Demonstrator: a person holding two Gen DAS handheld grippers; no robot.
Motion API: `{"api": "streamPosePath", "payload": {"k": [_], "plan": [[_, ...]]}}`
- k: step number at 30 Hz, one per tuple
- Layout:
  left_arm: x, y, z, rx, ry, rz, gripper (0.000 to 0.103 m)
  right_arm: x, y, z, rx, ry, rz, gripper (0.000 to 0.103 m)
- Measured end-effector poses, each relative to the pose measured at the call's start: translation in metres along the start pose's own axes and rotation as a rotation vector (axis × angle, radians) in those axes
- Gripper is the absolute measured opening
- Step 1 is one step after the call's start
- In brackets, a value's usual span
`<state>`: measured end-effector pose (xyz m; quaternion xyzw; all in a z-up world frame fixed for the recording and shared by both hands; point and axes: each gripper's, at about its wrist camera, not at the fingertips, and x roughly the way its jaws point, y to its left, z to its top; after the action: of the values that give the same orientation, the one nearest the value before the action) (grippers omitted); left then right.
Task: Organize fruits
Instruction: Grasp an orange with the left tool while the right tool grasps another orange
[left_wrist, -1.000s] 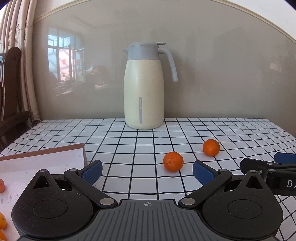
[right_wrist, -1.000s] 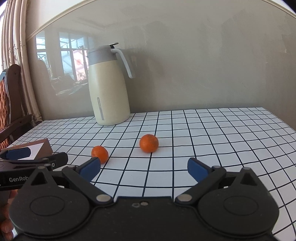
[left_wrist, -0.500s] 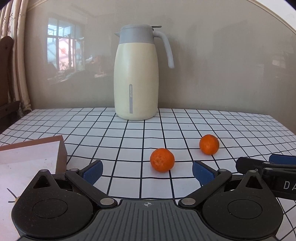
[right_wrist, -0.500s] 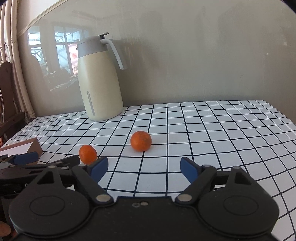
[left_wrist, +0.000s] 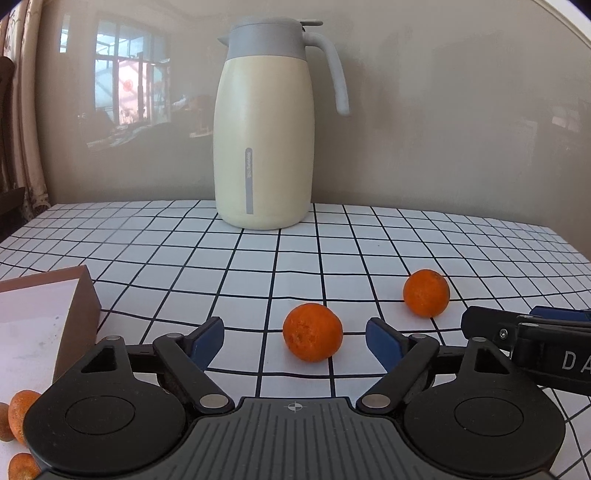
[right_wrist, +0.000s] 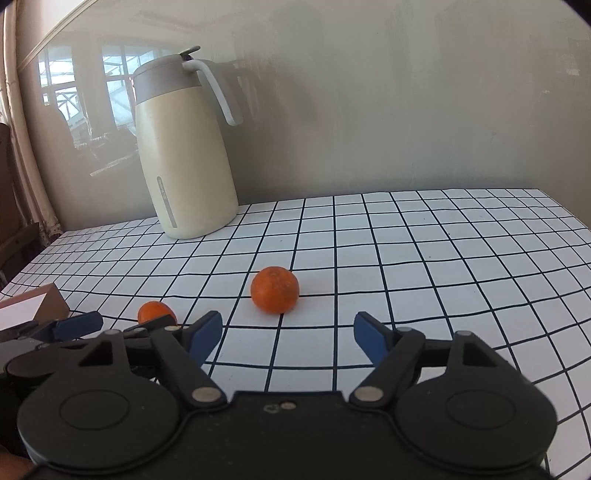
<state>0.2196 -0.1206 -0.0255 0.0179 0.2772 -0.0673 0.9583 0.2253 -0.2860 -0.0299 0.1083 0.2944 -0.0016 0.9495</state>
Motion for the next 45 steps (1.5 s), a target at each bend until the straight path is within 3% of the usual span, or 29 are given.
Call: {"api": "streamPosePath", "payload": {"k": [6, 9, 14, 23, 31, 33, 35, 37, 45], "plan": [[0.014, -0.006, -0.002, -0.017, 0.027, -0.021, 0.064, 0.019, -0.002, 0.009, -0.005, 0.016, 0.001, 0.071], [0.018, -0.01, -0.001, -0.012, 0.036, -0.034, 0.038, 0.026, -0.002, 0.011, -0.007, 0.021, 0.004, 0.071], [0.019, -0.007, 0.0, -0.028, 0.037, -0.048, 0.037, 0.037, 0.001, 0.01, -0.003, 0.04, 0.019, 0.068], [0.022, 0.011, 0.002, -0.044, 0.035, 0.008, 0.037, 0.059, 0.009, 0.018, -0.023, 0.068, 0.024, 0.061], [0.024, 0.016, 0.004, -0.036, 0.038, 0.009, 0.037, 0.083, 0.007, 0.019, -0.01, 0.104, 0.011, 0.06], [0.025, 0.016, 0.004, -0.035, 0.039, 0.009, 0.037, 0.084, 0.008, 0.018, -0.016, 0.099, 0.004, 0.056], [0.024, 0.015, 0.004, -0.033, 0.039, 0.009, 0.037, 0.084, 0.009, 0.018, -0.024, 0.094, 0.0, 0.041], [0.025, 0.015, 0.004, -0.034, 0.04, 0.008, 0.037, 0.082, 0.009, 0.018, -0.015, 0.094, 0.024, 0.033], [0.02, 0.015, 0.002, -0.022, 0.039, 0.004, 0.037, 0.064, 0.008, 0.005, -0.048, 0.085, 0.011, 0.032]]}}
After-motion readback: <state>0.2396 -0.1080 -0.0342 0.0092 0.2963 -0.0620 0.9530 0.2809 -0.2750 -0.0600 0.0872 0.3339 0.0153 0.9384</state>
